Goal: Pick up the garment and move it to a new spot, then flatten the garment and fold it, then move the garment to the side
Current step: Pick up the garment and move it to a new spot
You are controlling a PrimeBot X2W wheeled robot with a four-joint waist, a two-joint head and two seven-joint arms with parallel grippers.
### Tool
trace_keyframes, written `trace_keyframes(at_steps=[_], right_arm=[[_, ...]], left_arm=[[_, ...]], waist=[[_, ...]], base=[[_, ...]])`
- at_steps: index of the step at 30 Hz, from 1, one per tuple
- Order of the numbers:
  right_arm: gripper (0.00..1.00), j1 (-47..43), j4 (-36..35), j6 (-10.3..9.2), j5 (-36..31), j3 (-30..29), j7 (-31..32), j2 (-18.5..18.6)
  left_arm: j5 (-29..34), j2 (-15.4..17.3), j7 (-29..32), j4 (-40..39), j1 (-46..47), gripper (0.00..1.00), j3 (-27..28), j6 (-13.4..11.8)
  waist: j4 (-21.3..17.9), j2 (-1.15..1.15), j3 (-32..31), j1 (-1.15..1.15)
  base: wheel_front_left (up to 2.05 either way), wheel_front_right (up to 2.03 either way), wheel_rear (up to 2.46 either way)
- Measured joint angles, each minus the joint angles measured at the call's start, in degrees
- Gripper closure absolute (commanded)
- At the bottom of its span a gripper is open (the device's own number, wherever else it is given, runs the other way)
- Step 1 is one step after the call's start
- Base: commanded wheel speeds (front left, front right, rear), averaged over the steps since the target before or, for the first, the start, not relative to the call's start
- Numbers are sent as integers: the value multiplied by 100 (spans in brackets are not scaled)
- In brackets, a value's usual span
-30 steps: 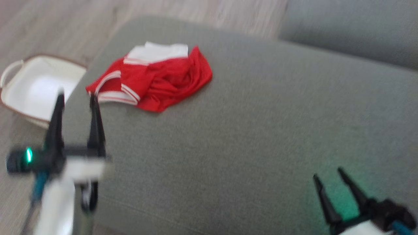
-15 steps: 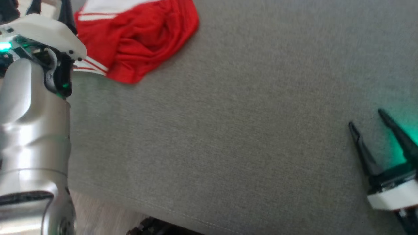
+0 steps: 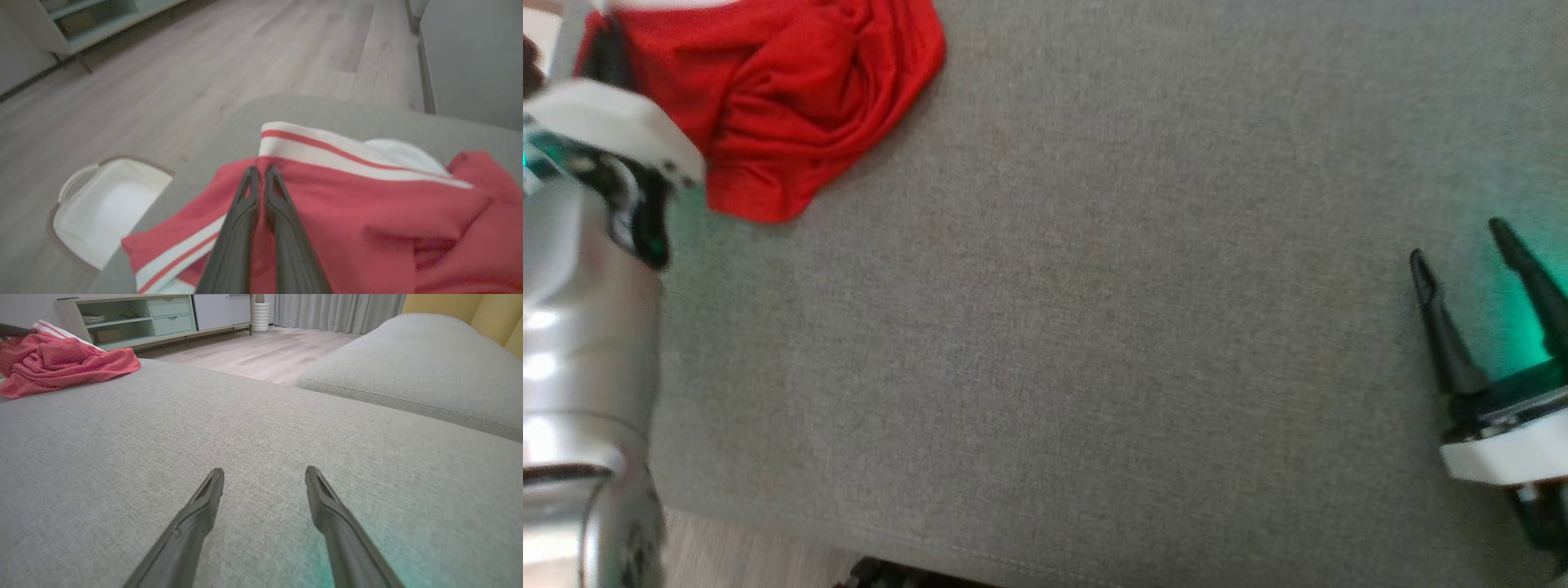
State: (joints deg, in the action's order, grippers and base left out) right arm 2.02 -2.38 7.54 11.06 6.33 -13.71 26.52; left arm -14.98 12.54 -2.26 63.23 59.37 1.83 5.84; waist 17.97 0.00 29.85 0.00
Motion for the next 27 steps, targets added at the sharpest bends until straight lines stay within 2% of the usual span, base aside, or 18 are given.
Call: trace_keyframes(at_steps=[6, 11, 15, 22, 27], right_arm=[[0, 2, 503, 0, 7, 291, -59, -513], [0, -2, 627, 0, 107, 427, -60, -1003], [0, -118, 694, 0, 165, 409, -65, -1345], [0, -725, 720, 0, 372, 388, -66, -1833], [0, -745, 721, 0, 502, 408, -66, -1894]], left_arm=[[304, 96, -567, -162, 612, 100, -468, 78], [455, 101, -645, -466, 884, 100, -1012, 132], [402, 97, -621, -923, 889, 100, -1715, 153], [-143, 294, -237, -1936, 831, 100, -2548, 175], [-449, 320, 78, -2629, 564, 100, -3065, 175]], waist=[[-70, 0, -634, -1], [-217, 0, -1345, -2], [-444, 0, -1934, -2], [-1165, 0, -2707, -3], [-1805, 0, -2942, -2]], base=[[0, 0, 0], [0, 0, 0], [0, 0, 0], [0, 0, 0], [0, 0, 0]])
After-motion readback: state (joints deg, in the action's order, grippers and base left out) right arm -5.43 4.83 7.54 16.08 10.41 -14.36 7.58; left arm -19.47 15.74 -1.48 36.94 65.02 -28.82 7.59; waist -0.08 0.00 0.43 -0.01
